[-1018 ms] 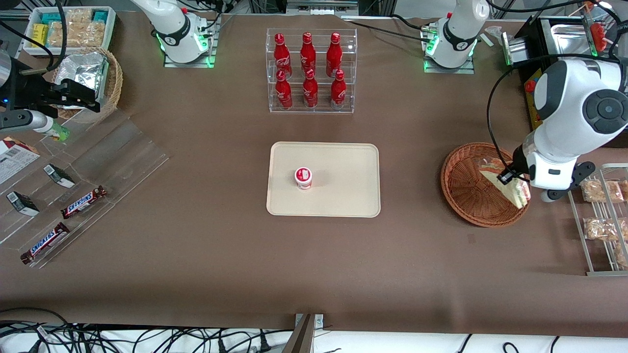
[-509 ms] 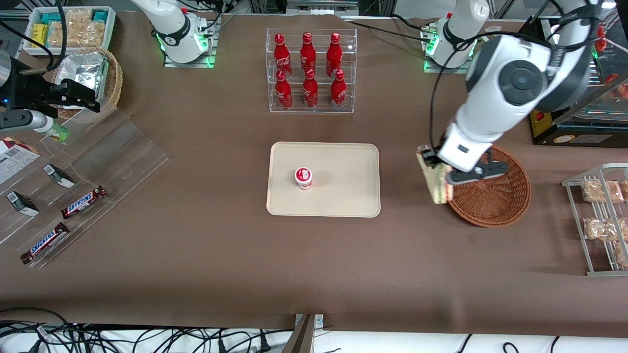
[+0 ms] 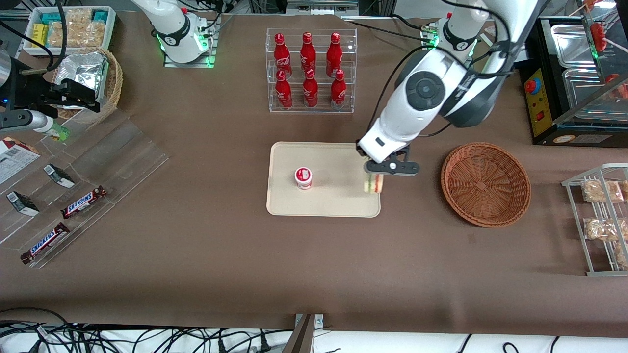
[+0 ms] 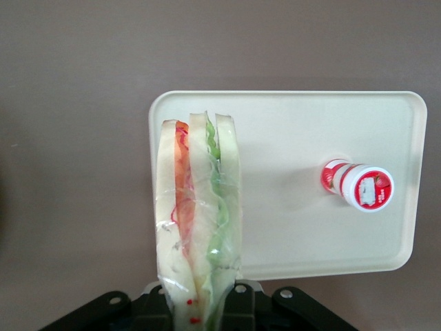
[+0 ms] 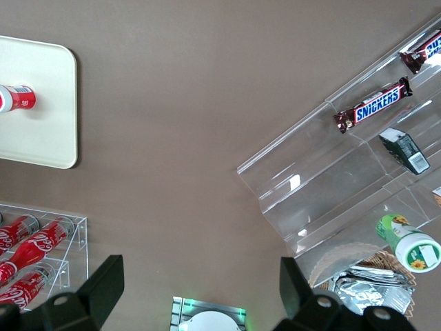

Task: Place sandwich from basket to tray
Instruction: 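Carry the sandwich over the cream tray beside the yogurt cup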

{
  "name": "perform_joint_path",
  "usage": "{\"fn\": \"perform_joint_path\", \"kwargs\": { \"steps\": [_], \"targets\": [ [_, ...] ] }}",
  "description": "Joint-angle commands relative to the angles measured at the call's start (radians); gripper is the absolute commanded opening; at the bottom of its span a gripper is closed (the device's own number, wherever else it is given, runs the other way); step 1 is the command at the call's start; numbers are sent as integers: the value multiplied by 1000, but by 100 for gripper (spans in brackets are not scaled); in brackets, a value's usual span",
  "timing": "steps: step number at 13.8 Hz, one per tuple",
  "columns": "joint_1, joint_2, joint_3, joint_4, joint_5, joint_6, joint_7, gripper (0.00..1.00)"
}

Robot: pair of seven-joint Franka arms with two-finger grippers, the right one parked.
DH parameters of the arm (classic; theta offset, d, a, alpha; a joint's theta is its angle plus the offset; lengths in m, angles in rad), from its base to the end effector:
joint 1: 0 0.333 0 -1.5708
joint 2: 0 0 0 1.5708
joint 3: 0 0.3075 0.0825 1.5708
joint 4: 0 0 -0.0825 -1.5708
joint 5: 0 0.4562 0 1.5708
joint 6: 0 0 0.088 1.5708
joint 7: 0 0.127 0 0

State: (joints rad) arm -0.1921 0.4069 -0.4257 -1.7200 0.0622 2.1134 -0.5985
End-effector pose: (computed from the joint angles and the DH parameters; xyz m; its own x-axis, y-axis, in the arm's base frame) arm 0.5961 -0.3966 0.3071 0.9989 -0.0203 -0.0425 -0.0158 -0.9944 0.1041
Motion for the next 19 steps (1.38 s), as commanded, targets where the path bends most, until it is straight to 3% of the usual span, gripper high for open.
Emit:
{"fn": "perform_joint_path", "kwargs": {
  "steps": [1,4,12,15,16,17,18,19],
  "targets": [
    [-47,102,-1,25,133,59,-113,0],
    [-78,183,-1,25,198,91,-141,0],
    [-98,262,4,27,246,111,-158,3],
    [-98,276,7,28,246,117,-167,25],
    [-98,280,7,28,246,117,-168,44],
    [-98,280,8,28,246,117,-176,90],
    [-98,280,8,31,252,117,-182,100],
    [-95,274,8,39,258,115,-193,100]
  ]
}}
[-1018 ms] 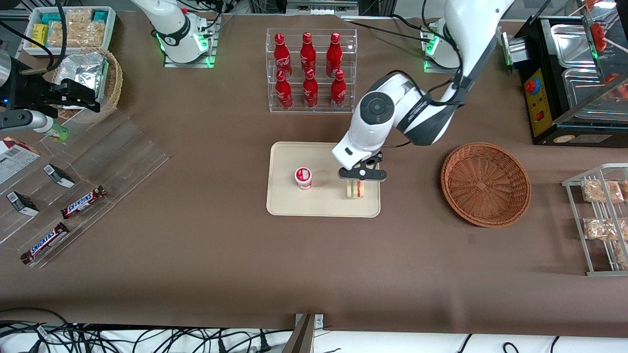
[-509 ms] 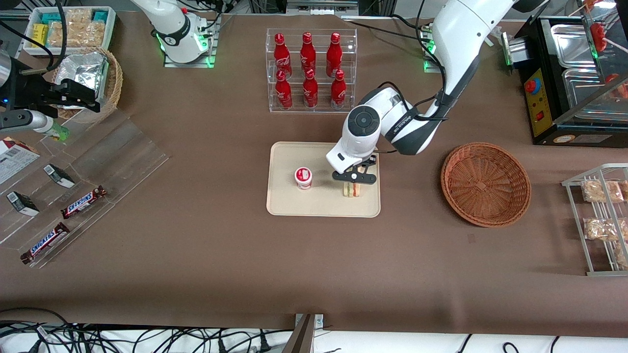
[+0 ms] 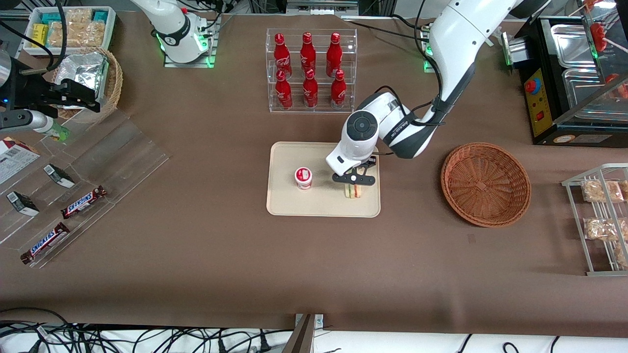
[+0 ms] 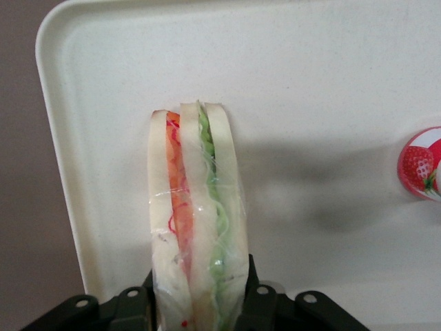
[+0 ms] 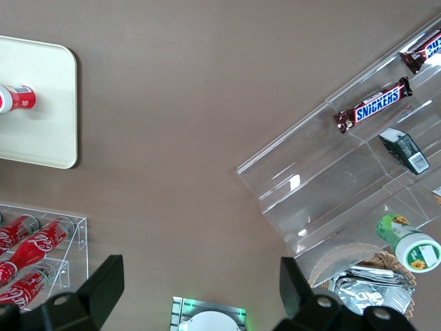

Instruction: Place sandwich from basket to tray

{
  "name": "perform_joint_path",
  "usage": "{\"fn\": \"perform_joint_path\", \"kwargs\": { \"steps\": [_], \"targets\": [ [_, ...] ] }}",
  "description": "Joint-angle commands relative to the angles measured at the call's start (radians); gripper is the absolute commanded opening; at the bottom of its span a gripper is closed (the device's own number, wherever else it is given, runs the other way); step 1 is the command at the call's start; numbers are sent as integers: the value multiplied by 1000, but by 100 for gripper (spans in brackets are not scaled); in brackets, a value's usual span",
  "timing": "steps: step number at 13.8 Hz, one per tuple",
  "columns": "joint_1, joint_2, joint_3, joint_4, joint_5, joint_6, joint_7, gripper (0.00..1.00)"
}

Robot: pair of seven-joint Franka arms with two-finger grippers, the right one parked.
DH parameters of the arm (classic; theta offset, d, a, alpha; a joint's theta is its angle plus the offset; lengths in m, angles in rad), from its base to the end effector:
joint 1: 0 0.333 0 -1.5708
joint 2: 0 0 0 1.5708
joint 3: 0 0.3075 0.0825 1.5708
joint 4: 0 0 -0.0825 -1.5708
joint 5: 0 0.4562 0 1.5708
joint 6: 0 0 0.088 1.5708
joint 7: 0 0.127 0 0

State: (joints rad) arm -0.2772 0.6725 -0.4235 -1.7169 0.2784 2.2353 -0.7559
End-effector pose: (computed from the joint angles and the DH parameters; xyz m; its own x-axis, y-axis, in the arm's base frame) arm 0.5545 -0.4388 0.1421 0.9939 -0.0552 -0.0958 -0.0568 -0.9983 -0.0131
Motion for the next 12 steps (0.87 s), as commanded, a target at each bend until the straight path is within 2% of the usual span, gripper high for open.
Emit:
{"fn": "perform_joint_path", "kwargs": {
  "steps": [1,5,10,12],
  "targets": [
    [-4,-8,6,40,42,-13,-60,100],
    [45,-141,5,52,39,-37,-175,100],
    [110,-200,-1,304,22,-365,-238,100],
    [136,-264,-1,313,-5,-443,-238,100]
  ]
}}
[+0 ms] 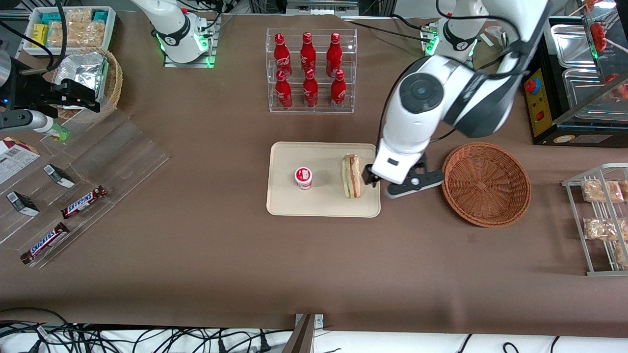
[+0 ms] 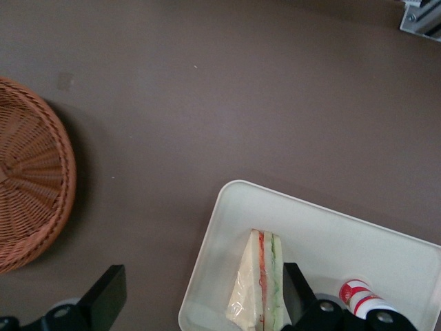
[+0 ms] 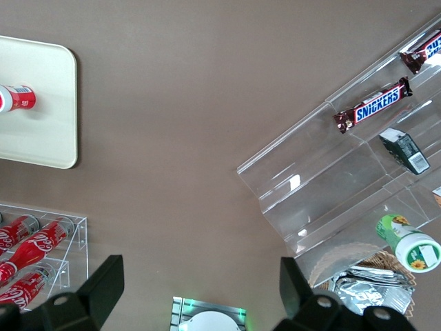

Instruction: Place sandwich from basket to tray

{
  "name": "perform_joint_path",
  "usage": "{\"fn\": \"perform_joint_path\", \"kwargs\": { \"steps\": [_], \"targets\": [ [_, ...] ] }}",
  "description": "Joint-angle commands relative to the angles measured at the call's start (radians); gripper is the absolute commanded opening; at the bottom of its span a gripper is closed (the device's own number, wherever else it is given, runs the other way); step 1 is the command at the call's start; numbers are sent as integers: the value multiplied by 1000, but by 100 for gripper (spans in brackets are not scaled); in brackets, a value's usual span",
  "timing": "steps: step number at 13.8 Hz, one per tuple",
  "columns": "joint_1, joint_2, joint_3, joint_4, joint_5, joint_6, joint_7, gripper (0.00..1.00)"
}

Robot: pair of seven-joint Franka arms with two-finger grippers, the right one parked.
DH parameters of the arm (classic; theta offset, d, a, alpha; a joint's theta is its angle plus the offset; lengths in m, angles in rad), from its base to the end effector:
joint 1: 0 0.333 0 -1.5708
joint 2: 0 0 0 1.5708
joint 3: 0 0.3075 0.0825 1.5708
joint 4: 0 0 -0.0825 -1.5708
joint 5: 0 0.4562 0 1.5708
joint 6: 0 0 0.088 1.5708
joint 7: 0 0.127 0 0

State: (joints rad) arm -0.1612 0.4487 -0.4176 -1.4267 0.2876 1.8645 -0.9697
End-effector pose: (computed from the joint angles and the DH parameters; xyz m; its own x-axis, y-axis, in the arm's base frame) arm 0.6668 -0.3524 0.4116 0.9353 0.3402 0.0975 0.3449 -0.9380 -0.0353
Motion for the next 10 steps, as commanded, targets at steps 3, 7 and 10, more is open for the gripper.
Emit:
{"fn": "perform_joint_path", "kwargs": {
  "steps": [3,7,10],
  "targets": [
    [89,-142,-9,20,-94,-162,-6,100],
    [152,-194,-10,12,-134,-188,31,100],
    [215,-222,5,11,-198,-226,198,100]
  ]
}}
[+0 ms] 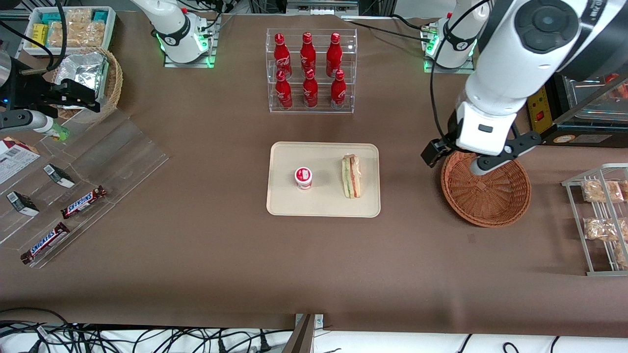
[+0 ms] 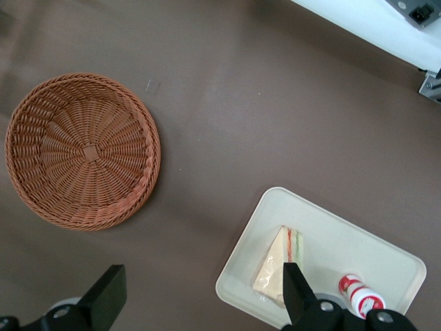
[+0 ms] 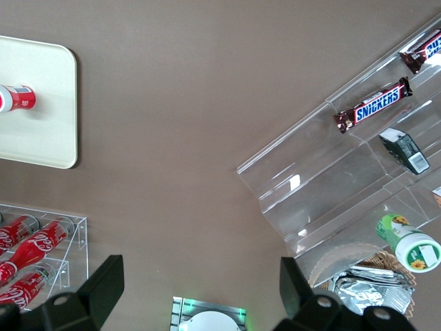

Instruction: Place sandwich from basket to tray

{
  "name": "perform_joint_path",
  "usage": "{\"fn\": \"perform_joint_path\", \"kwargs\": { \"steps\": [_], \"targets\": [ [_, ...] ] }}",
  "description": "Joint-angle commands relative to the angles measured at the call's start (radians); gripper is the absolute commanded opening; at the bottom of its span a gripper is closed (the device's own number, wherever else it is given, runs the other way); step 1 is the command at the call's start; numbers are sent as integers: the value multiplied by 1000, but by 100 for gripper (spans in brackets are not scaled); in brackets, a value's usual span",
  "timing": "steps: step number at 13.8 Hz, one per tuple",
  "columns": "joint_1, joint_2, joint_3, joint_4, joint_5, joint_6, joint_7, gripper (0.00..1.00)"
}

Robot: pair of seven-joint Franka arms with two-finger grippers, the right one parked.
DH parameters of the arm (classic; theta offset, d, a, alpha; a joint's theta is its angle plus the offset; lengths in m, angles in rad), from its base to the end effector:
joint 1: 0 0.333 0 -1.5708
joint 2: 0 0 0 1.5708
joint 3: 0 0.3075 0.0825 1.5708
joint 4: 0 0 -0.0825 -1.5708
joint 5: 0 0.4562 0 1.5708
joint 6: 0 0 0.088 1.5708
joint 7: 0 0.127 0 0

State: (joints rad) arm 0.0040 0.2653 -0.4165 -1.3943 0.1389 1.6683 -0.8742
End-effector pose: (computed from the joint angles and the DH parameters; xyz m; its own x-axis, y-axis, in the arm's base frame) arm 0.6660 -0.2397 0.5373 0.8929 0.4480 0.0445 0.4483 -0.8939 0.0029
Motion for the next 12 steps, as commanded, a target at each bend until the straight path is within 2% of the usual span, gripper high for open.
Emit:
{"fn": "perform_joint_path", "kwargs": {
  "steps": [1,5,7,9,12],
  "targets": [
    [56,-46,28,-22,-53,-47,157,100],
    [47,-118,206,-69,-145,-58,436,100],
    [42,-126,278,-71,-156,-94,591,100],
    [42,-135,326,-74,-156,-98,722,100],
    [42,-138,344,-83,-153,-116,884,100]
  ]
}}
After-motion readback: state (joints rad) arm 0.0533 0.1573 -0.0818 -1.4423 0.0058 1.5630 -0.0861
